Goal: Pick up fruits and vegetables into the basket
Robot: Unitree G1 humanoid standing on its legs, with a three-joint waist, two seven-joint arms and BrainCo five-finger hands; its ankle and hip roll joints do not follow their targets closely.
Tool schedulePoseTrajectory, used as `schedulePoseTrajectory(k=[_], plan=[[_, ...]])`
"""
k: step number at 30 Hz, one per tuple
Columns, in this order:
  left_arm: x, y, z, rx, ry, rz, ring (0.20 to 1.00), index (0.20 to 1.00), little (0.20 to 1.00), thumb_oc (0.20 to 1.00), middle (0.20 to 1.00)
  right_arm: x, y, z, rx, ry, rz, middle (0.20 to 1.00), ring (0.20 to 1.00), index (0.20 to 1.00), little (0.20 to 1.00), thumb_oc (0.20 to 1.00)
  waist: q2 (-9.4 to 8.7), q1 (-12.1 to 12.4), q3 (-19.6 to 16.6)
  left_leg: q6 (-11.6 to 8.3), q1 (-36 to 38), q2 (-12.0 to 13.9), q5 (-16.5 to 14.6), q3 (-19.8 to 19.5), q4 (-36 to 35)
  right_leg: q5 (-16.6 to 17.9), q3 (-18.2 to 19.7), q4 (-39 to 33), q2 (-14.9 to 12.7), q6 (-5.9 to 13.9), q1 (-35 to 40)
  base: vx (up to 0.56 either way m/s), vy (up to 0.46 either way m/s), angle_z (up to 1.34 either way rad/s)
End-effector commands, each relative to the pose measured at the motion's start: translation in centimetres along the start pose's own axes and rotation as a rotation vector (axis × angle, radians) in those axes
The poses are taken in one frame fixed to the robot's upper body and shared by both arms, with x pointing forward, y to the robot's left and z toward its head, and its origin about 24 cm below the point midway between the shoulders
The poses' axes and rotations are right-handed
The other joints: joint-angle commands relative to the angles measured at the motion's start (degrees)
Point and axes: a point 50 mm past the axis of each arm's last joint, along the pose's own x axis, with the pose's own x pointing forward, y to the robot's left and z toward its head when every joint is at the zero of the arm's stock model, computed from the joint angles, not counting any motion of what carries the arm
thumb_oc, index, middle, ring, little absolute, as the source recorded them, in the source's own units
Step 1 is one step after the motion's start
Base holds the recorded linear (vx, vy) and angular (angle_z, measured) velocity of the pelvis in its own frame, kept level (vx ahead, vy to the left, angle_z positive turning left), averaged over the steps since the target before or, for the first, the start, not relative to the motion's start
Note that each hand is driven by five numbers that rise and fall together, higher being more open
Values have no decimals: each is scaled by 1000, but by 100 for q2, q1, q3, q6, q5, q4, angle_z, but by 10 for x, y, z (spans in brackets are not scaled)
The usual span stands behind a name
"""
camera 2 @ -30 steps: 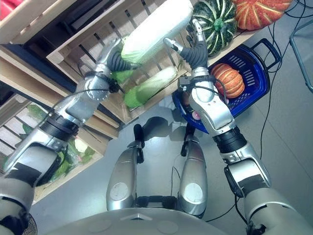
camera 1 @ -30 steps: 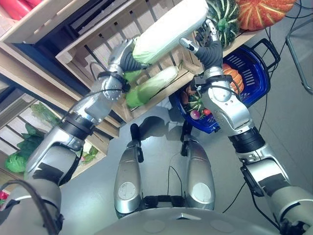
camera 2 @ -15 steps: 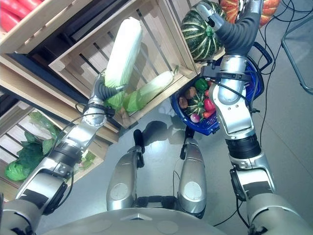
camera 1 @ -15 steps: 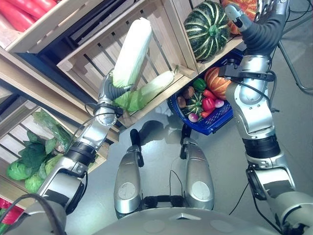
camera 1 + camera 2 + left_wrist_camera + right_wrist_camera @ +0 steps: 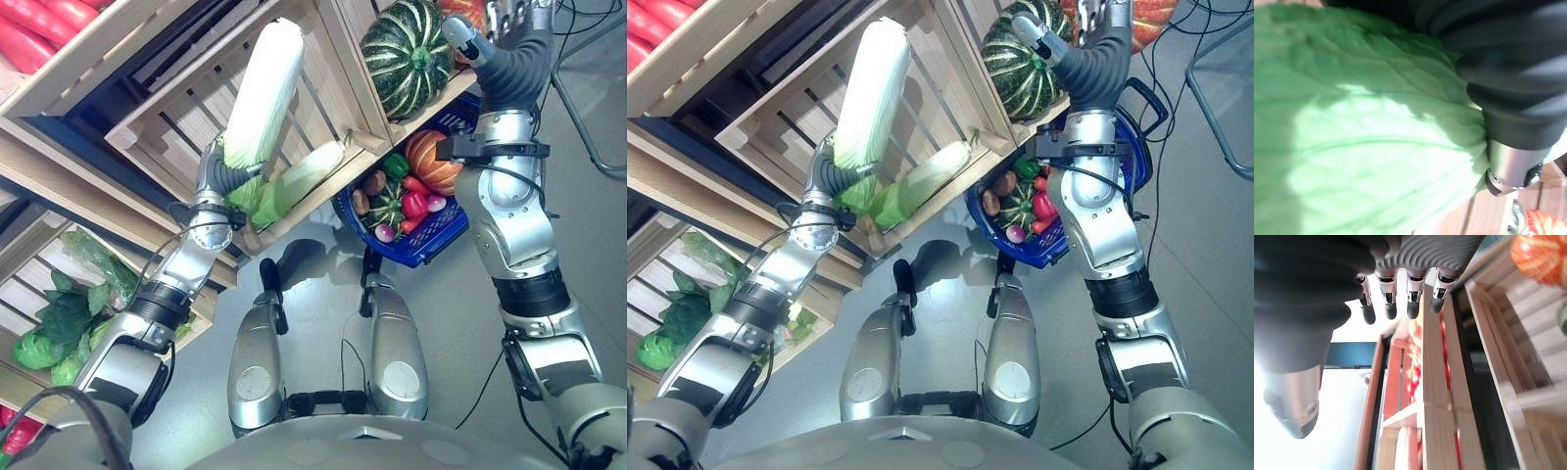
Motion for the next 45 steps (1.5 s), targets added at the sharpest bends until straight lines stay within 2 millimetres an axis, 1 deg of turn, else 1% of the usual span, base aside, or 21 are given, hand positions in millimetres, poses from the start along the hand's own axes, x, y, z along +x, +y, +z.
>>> schedulePoseTrajectory(k=[1, 5, 7, 10, 13, 14, 22, 24, 28, 31, 34, 36, 39, 40, 41, 45], plan=[[7, 21, 53, -53, -328, 111, 200, 200, 200, 200, 200, -14, 22, -5, 289, 60, 131, 1000, 1000, 1000, 1000, 1000, -132, 11, -449, 114, -169, 13, -116, 113, 370, -196, 39, -13, -130, 179, 406, -18, -46, 0], [6, 20, 67, -46, -442, 112, 200, 200, 200, 200, 200, -20, 35, -17, 394, 118, 191, 1000, 1000, 1000, 1000, 1000, -158, 38, -458, 117, -178, 9, -101, 111, 360, -177, 0, -31, -131, 168, 410, -9, -27, 1], [5, 19, 78, -31, -512, 97, 200, 200, 200, 200, 200, -23, 46, -21, 450, 142, 244, 1000, 1000, 1000, 1000, 1000, -176, 56, -475, 118, -180, 2, -92, 106, 344, -161, -11, -43, -131, 168, 407, -9, -32, 2], [5, 18, 88, -2, -586, 83, 200, 200, 200, 200, 200, -25, 56, -26, 498, 191, 300, 1000, 1000, 1000, 1000, 1000, -198, 78, -500, 121, -198, -16, -86, 93, 339, -147, -21, -45, -136, 169, 389, -9, -20, 5], [5, 17, 94, 32, -621, 86, 200, 200, 200, 200, 200, -26, 63, -28, 530, 208, 328, 1000, 1000, 1000, 1000, 1000, -215, 93, -508, 127, -188, -26, -82, 84, 321, -144, -22, -45, -130, 172, 385, -2, -4, 1], [5, 16, 99, 54, -651, 86, 200, 200, 200, 200, 200, -26, 67, -28, 530, 211, 342, 1000, 1000, 1000, 1000, 1000, -230, 105, -512, 131, -193, -35, -84, 76, 314, -141, -29, -49, -129, 175, 382, 0, 0, 0], [7, 10, 116, 169, -747, 62, 200, 200, 200, 200, 200, -21, 77, -25, 518, 199, 357, 1000, 1000, 1000, 1000, 1000, -267, 148, -511, 147, -216, -68, -90, 50, 301, -116, -53, -45, -130, 197, 344, 0, 0, 0], [7, 8, 122, 230, -784, 59, 200, 200, 200, 200, 200, -19, 81, -23, 532, 195, 363, 1000, 1000, 1000, 1000, 1000, -281, 161, -503, 150, -225, -78, -96, 46, 305, -106, -59, -50, -130, 205, 337, -14, -14, 6], [7, 5, 125, 279, -814, 61, 200, 200, 200, 200, 200, -17, 84, -21, 557, 205, 366, 1000, 1000, 1000, 1000, 1000, -277, 171, -492, 154, -220, -88, -94, 43, 270, -97, -55, -75, -131, 216, 331, -11, 0, 6], [6, 3, 127, 353, -844, 84, 200, 200, 200, 200, 200, -17, 86, -22, 578, 217, 358, 1000, 1000, 1000, 1000, 1000, -280, 186, -493, 155, -216, -96, -97, 38, 254, -87, -62, -97, -136, 224, 338, 0, 0, 0], [6, 2, 129, 402, -861, 109, 200, 200, 200, 200, 200, -16, 86, -26, 571, 250, 311, 1000, 1000, 1000, 1000, 1000, -289, 193, -487, 154, -208, -92, -94, 40, 240, -74, -75, -105, -149, 235, 337, 0, 0, 0], [6, 2, 131, 380, -860, 107, 200, 200, 200, 200, 200, -15, 83, -28, 535, 241, 280, 1000, 1000, 1000, 1000, 1000, -296, 205, -485, 152, -209, -94, -94, 44, 232, -75, -92, -125, -156, 232, 352, -9, -1, 4], [6, 1, 128, 319, -809, 92, 200, 200, 200, 200, 200, -14, 81, -26, 485, 208, 259, 1000, 1000, 1000, 1000, 1000, -292, 210, -485, 144, -205, -97, -91, 35, 218, -69, -107, -145, -158, 235, 369, -1, 1, 1], [7, 0, 124, 233, -744, 77, 200, 200, 200, 200, 200, -14, 80, -24, 439, 178, 245, 1000, 1000, 1000, 1000, 1000, -290, 208, -480, 139, -201, -95, -94, 31, 218, -71, -103, -144, -160, 238, 373, 0, 0, 0], [8, -1, 121, 191, -704, 73, 200, 200, 200, 200, 200, -13, 79, -23, 415, 163, 239, 1000, 1000, 1000, 1000, 1000, -293, 201, -472, 141, -206, -96, -97, 29, 232, -74, -97, -127, -159, 238, 363, 0, 0, 0], [11, 0, 110, 83, -605, 91, 200, 200, 200, 200, 200, -11, 76, -17, 332, 107, 209, 1000, 1000, 1000, 1000, 1000, -295, 185, -483, 146, -200, -104, -109, 31, 242, -83, -76, -109, -152, 244, 353, 0, 0, 0]])
